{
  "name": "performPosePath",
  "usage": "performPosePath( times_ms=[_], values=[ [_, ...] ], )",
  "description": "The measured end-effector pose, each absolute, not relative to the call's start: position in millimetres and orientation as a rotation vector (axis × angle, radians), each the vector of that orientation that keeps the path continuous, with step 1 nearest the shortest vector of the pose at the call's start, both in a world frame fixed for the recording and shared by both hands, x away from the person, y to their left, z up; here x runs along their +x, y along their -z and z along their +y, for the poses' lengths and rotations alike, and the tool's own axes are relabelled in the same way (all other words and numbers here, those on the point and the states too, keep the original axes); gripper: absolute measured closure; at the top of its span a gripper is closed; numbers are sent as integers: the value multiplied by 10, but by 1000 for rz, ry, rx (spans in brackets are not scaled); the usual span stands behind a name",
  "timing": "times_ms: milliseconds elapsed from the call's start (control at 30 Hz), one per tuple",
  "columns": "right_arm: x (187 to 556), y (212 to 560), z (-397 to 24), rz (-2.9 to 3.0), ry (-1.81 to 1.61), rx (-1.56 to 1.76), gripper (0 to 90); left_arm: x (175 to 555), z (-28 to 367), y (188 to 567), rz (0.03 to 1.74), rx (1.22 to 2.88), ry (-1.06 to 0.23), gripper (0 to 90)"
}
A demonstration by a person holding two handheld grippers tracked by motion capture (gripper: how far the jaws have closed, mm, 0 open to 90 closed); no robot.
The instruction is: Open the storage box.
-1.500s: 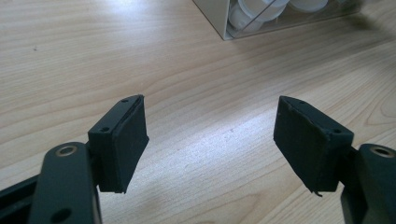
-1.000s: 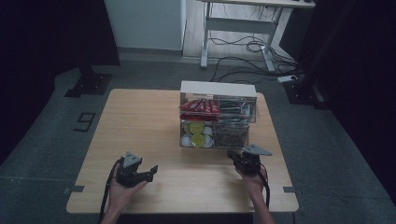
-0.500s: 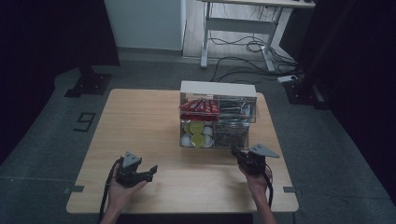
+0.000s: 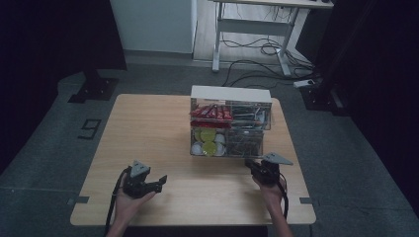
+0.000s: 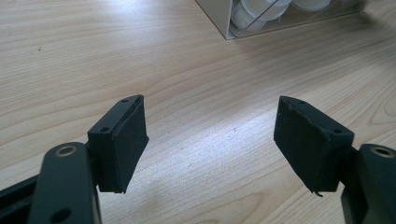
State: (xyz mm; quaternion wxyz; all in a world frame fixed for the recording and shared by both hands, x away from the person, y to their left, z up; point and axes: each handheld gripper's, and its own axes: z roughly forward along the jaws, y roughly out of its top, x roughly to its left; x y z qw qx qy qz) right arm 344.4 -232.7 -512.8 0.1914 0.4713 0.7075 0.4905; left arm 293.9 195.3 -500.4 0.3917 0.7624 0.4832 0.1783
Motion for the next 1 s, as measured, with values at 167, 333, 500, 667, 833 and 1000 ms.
performPosePath(
  times_ms=[167,333,500,667,833,1000],
  values=[
    [3422,5043,-2345,1953,-1398,1301,893,2937,1937,5009,1224,1940,-452,259],
    [3430,5020,-2347,1945,-1404,1303,893,2936,1930,5010,1223,1944,-449,259],
    [3439,4956,-2339,1934,-1433,1301,893,2947,1926,5033,1228,1948,-444,259],
    [3434,4901,-2336,1922,-1456,1296,893,2948,1897,5049,1221,1962,-441,259],
    [3451,4870,-2343,1910,-1471,1300,893,2946,1897,5046,1222,1961,-443,258],
    [3497,4812,-2351,1892,-1480,1308,893,2950,1913,5044,1227,1956,-443,259]
  ],
)
